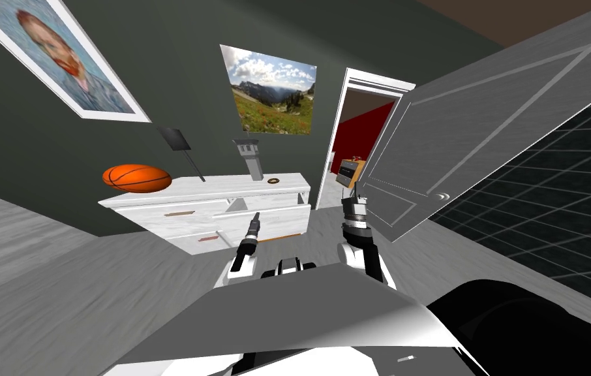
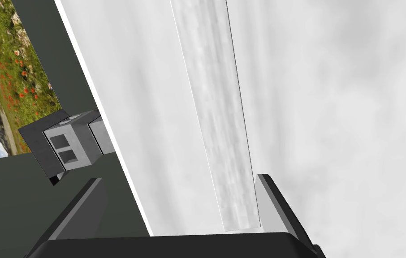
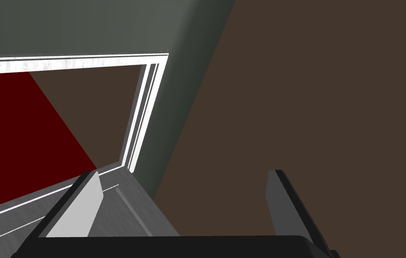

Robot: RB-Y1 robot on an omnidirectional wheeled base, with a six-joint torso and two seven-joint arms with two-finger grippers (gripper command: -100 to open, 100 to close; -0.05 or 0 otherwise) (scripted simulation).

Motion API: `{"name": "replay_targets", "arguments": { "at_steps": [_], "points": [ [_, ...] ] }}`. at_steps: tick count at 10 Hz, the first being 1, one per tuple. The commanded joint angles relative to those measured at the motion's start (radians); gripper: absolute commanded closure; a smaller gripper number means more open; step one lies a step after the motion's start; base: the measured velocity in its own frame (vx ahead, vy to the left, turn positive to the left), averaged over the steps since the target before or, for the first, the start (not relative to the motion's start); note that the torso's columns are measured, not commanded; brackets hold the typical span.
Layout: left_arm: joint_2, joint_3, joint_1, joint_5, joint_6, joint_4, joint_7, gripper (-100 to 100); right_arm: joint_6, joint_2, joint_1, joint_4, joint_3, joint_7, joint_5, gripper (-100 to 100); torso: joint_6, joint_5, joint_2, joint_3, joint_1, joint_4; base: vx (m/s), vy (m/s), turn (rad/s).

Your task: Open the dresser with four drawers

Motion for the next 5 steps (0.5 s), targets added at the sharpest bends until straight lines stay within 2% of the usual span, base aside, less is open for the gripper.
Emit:
{"name": "replay_targets", "arguments": {
  "at_steps": [1, 5],
  "points": [
    [0.0, 0.0, 0.001, 0.0, 0.0, 0.002, 0.0, 0, 0.0, 0.0, 0.0, 0.0, 0.0, 0.0, 0.0, 0, 0.0, 0.0, -0.001, -0.001, 0.0, -0.001, 0.0, 0.0, 0.0],
    [0.0, 0.0, 0.003, 0.0, 0.003, 0.004, 0.0, 0, 0.0, 0.0, 0.0, 0.0, 0.0, 0.0, 0.0, 0, 0.001, 0.001, -0.003, -0.002, 0.001, -0.003, 0.0, 0.0, 0.0]
  ]
}}
